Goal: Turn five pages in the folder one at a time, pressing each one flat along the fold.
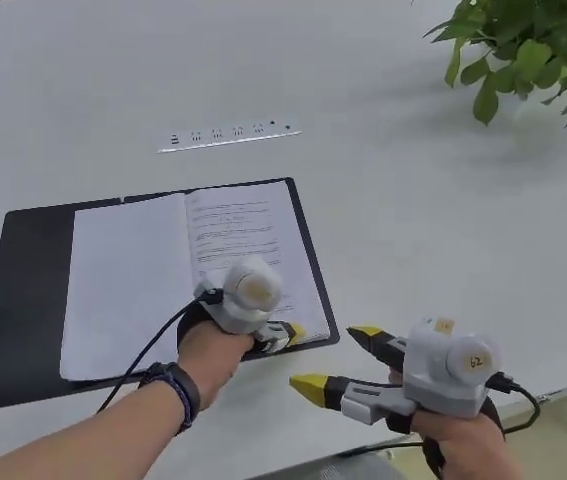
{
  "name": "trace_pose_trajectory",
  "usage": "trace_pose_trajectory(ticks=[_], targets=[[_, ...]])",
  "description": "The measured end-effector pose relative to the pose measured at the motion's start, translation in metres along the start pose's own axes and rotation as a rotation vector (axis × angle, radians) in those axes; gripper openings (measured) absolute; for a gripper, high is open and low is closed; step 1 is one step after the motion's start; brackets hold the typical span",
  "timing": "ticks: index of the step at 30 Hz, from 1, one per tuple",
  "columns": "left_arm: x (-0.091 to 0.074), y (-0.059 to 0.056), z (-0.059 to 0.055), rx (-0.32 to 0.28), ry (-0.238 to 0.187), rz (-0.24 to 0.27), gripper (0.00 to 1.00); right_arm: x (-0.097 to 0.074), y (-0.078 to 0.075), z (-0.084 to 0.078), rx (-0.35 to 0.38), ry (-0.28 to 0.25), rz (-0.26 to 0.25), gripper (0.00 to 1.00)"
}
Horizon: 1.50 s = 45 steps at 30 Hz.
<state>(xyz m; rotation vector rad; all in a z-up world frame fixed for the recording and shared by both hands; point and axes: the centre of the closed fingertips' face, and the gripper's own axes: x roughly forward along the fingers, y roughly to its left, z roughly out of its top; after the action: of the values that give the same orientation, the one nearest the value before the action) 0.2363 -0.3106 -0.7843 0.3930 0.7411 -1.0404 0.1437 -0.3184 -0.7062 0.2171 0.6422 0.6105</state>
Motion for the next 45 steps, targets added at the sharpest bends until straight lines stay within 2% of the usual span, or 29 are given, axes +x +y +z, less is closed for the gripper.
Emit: trace_pose_trajectory(ticks=[3, 7, 14, 16, 18, 20, 27, 30, 36, 39, 42, 45], targets=[[-0.001, -0.001, 0.0, 0.027, 0.0, 0.011, 0.54, 0.001, -0.003, 0.0, 0.002, 0.003, -0.002, 0.72], [0.0, 0.001, -0.001, 0.024, -0.019, 0.013, 0.54, 0.003, -0.006, 0.001, 0.003, 0.004, -0.001, 0.71], [-0.001, 0.006, 0.0, 0.017, -0.041, 0.016, 0.48, 0.011, -0.021, 0.01, 0.031, -0.019, -0.007, 0.68], [-0.002, 0.009, 0.001, 0.004, -0.048, 0.023, 0.45, 0.015, -0.027, 0.016, 0.054, -0.042, -0.011, 0.67], [-0.003, 0.016, 0.001, -0.032, -0.059, 0.035, 0.39, 0.021, -0.034, 0.023, 0.074, -0.063, -0.02, 0.66], [-0.004, 0.021, 0.001, -0.041, -0.062, 0.035, 0.33, 0.027, -0.042, 0.031, 0.084, -0.078, -0.02, 0.65], [-0.006, 0.019, -0.001, -0.052, -0.07, 0.016, 0.31, 0.049, -0.064, 0.056, 0.135, -0.13, -0.012, 0.61], [-0.006, 0.02, 0.0, -0.068, -0.075, 0.013, 0.31, 0.063, -0.071, 0.062, 0.146, -0.127, -0.004, 0.59], [-0.008, 0.019, -0.001, -0.072, -0.073, 0.005, 0.32, 0.086, -0.076, 0.065, 0.224, -0.132, 0.032, 0.55], [-0.011, 0.019, -0.004, -0.074, -0.073, 0.004, 0.32, 0.099, -0.073, 0.059, 0.242, -0.1, 0.054, 0.55], [-0.013, 0.018, -0.006, -0.085, -0.072, -0.002, 0.34, 0.101, -0.072, 0.055, 0.258, -0.092, 0.064, 0.54], [-0.016, 0.015, -0.006, -0.113, -0.077, -0.028, 0.38, 0.1, -0.071, 0.056, 0.286, -0.109, 0.072, 0.48]])
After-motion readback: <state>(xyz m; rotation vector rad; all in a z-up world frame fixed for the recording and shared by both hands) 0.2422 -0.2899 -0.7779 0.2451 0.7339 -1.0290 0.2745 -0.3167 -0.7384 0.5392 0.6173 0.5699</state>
